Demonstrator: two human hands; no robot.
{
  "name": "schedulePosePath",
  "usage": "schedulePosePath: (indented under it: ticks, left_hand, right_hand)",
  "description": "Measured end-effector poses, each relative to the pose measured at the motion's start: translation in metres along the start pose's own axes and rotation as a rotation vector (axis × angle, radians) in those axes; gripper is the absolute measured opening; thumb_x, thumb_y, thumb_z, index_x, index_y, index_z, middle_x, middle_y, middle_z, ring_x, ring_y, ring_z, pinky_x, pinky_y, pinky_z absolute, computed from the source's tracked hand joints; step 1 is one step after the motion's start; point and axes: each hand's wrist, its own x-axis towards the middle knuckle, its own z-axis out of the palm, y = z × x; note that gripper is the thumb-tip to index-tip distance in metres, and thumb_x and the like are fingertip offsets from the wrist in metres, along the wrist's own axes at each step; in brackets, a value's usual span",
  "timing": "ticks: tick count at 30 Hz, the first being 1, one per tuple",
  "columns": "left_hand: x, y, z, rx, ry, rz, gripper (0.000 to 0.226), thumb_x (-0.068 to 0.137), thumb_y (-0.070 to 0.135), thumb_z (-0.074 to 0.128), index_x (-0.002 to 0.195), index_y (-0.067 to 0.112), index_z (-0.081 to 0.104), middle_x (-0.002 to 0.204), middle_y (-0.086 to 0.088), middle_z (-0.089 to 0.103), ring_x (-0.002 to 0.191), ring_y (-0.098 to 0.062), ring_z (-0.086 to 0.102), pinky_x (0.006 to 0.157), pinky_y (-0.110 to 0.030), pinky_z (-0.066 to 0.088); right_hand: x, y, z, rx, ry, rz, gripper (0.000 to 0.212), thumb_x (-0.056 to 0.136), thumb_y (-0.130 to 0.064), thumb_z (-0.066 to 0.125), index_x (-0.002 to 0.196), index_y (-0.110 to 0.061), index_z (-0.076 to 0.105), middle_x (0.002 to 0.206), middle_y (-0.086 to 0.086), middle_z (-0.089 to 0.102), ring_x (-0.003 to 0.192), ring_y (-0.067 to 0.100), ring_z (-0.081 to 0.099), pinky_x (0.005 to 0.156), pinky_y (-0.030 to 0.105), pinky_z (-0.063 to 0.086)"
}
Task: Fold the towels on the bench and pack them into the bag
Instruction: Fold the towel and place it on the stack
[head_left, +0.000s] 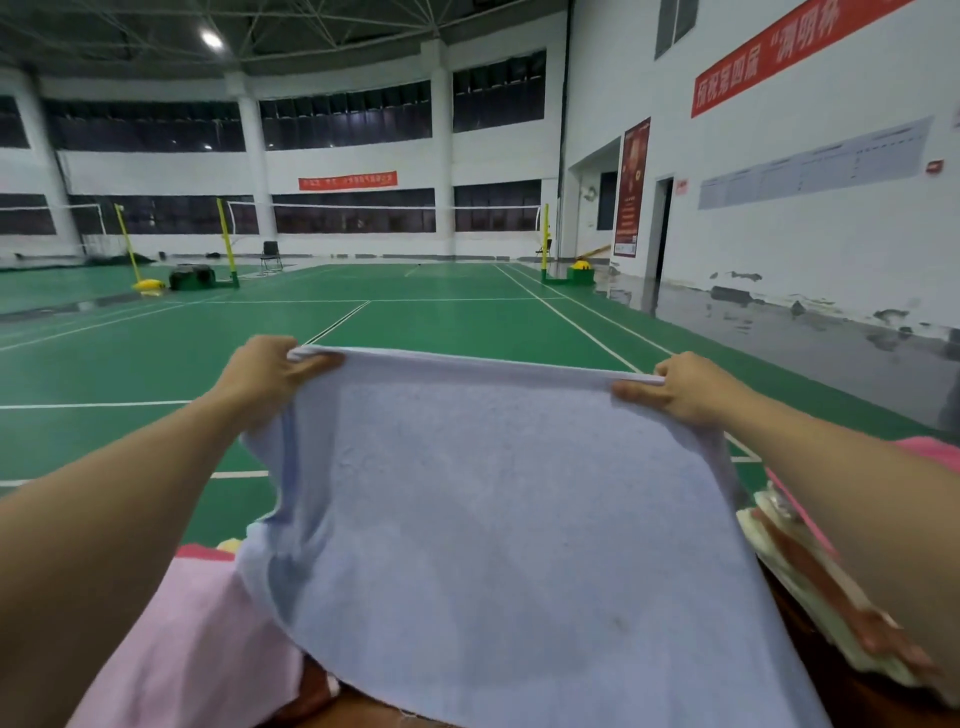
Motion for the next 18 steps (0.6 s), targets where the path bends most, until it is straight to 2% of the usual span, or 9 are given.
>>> schedulePosePath:
  ticks: [4,7,10,13,16,18]
  left_hand:
    - [0.04,0.01,-0.033,0.038,0.197,-0.014,0.056,0.086,0.063,0.066,0.082,0.007,0.066,0.073,-0.015,0.064,0.07,-0.032,0.061,0.058,-0.035,0.04]
    - [0.053,0.012,-0.063,0.106,0.309,-0.007,0.058,0.085,0.068,0.063,0.082,0.011,0.067,0.076,-0.016,0.064,0.074,-0.033,0.06,0.066,-0.04,0.046]
    - [0.045,0.011,-0.085,0.148,0.335,0.026,0.056,0.088,0.062,0.063,0.076,0.008,0.063,0.075,-0.022,0.062,0.071,-0.035,0.058,0.064,-0.04,0.041]
    - [0.024,0.004,-0.096,0.175,0.304,0.04,0.067,0.084,0.066,0.06,0.075,0.0,0.063,0.068,-0.02,0.059,0.069,-0.036,0.058,0.062,-0.042,0.04]
    - [-0.01,-0.005,-0.099,0.187,0.178,0.042,0.069,0.078,0.069,0.057,0.078,0.0,0.063,0.071,-0.019,0.062,0.066,-0.033,0.057,0.062,-0.042,0.045]
    - [-0.04,-0.008,-0.095,0.216,0.087,0.064,0.068,0.074,0.069,0.055,0.074,0.001,0.057,0.068,-0.019,0.059,0.064,-0.032,0.054,0.058,-0.039,0.039]
  right_hand:
    - [0.025,-0.018,-0.031,0.102,0.032,-0.02,0.079,0.057,-0.091,0.051,0.07,-0.013,0.054,0.066,0.003,0.051,0.057,0.019,0.047,0.056,0.027,0.037]
    - [0.028,-0.026,-0.06,0.111,0.194,-0.052,0.07,0.069,-0.085,0.054,0.067,-0.015,0.048,0.064,0.004,0.048,0.056,0.018,0.043,0.052,0.028,0.03]
    - [0.022,-0.032,-0.078,0.065,0.329,-0.094,0.071,0.073,-0.083,0.05,0.066,-0.013,0.05,0.067,0.008,0.054,0.06,0.023,0.049,0.053,0.03,0.029]
    - [0.008,-0.034,-0.075,0.009,0.333,-0.102,0.074,0.074,-0.085,0.045,0.068,-0.012,0.05,0.067,0.007,0.055,0.058,0.022,0.049,0.052,0.029,0.029]
    - [-0.017,-0.028,-0.062,-0.061,0.29,-0.079,0.078,0.071,-0.09,0.037,0.069,-0.014,0.05,0.067,0.005,0.055,0.058,0.02,0.049,0.053,0.026,0.033]
    - [-0.04,-0.02,-0.051,-0.117,0.248,-0.053,0.08,0.07,-0.091,0.034,0.071,-0.014,0.052,0.068,0.005,0.055,0.06,0.02,0.051,0.054,0.027,0.033]
